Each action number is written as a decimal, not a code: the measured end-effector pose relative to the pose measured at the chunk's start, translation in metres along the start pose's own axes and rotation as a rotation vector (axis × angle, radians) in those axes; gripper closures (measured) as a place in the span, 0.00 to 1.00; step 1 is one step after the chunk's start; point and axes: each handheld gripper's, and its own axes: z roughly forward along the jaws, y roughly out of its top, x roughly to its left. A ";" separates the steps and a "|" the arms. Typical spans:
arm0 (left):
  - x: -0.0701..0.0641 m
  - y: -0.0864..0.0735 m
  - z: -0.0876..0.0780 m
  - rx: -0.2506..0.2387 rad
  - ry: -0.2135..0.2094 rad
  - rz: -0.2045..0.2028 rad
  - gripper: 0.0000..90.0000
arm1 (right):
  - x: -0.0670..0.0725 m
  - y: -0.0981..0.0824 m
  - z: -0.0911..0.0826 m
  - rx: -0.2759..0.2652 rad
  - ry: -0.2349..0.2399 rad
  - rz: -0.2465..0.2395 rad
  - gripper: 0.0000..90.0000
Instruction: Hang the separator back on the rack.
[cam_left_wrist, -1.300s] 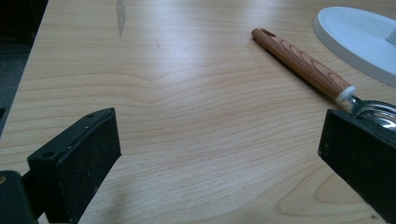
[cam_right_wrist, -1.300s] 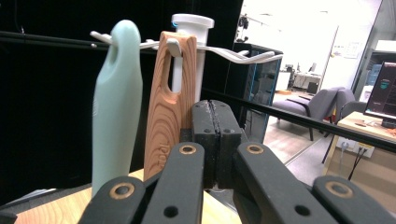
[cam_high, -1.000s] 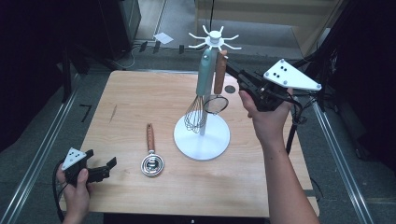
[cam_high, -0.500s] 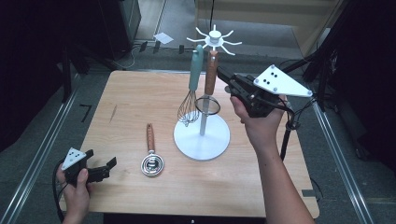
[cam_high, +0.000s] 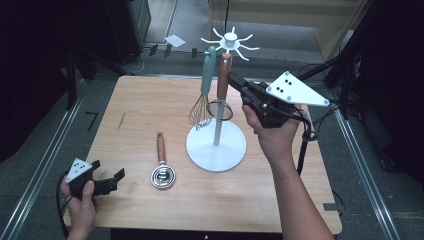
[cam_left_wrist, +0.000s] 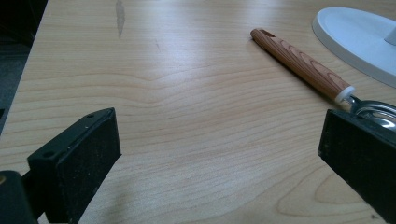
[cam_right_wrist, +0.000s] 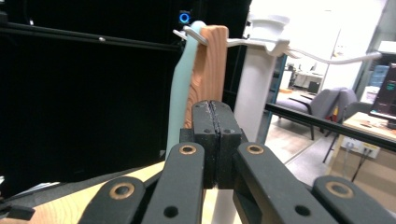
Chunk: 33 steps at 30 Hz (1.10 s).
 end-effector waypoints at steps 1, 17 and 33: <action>0.000 0.000 0.000 0.000 0.000 -0.001 0.00 | -0.001 -0.001 -0.001 0.001 -0.009 0.004 1.00; -0.002 0.000 0.000 -0.003 0.029 0.012 0.06 | -0.019 -0.047 -0.033 0.068 -0.110 0.038 0.98; -0.003 0.000 -0.001 -0.002 0.030 0.019 0.06 | -0.032 -0.103 -0.066 0.148 -0.215 0.112 0.54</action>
